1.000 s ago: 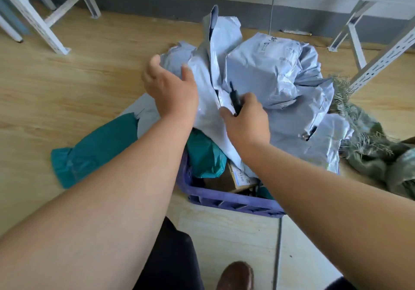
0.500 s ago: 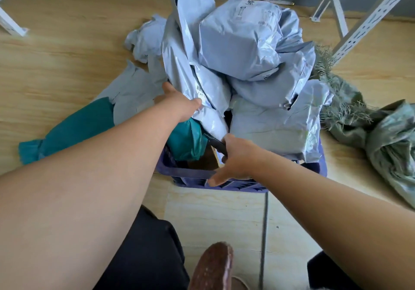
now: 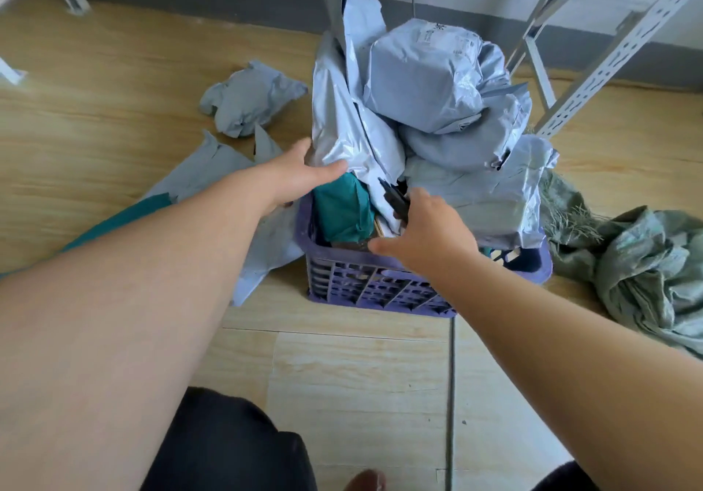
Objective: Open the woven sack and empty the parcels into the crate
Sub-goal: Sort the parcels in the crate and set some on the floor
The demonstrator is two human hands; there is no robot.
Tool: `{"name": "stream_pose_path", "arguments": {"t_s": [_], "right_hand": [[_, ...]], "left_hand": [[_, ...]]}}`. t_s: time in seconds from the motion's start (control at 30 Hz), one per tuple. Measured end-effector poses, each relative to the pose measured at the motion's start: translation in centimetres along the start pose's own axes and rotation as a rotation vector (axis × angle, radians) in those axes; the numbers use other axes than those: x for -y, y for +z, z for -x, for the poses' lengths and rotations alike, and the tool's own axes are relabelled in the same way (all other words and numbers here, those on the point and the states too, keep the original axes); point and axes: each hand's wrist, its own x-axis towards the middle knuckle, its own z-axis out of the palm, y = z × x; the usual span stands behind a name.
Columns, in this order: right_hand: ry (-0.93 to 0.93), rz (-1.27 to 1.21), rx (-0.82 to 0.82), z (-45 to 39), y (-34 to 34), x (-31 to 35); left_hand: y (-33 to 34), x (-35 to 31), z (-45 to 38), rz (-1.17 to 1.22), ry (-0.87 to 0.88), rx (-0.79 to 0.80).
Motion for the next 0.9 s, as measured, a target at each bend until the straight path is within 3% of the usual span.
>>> {"name": "stream_pose_path", "arguments": {"t_s": [0.1,0.2,0.27,0.5,0.63,0.77,0.9], "right_hand": [[-0.181,-0.13,-0.231,0.5,0.6,4.6],[-0.301,-0.141,-0.103,-0.3,2.1,10.0],[-0.311,-0.108,0.014,-1.1,3.7,13.0],[-0.208,-0.046,0.107,-4.1,7.6,16.7],[-0.067,-0.078,0.14,-6.4,8.1,17.1],[0.014,-0.089,0.163,-7.3,8.9,17.1],[0.049,-0.035,0.203,-7.6,9.1,16.6]], "left_hand": [[-3.7,2.8,0.6,0.122,-0.027,-0.084],[-6.6,6.1,0.5,-0.032,-0.109,-0.259],[-7.4,8.8,0.5,-0.222,-0.166,-0.278],[-5.8,16.2,-2.3,-0.434,-0.031,-0.044],[-2.7,15.6,-4.7,-0.492,0.09,-0.166],[0.6,15.7,-4.9,-0.648,-0.026,-0.084],[1.3,17.4,-7.2,-0.816,-0.029,-0.218]]}}
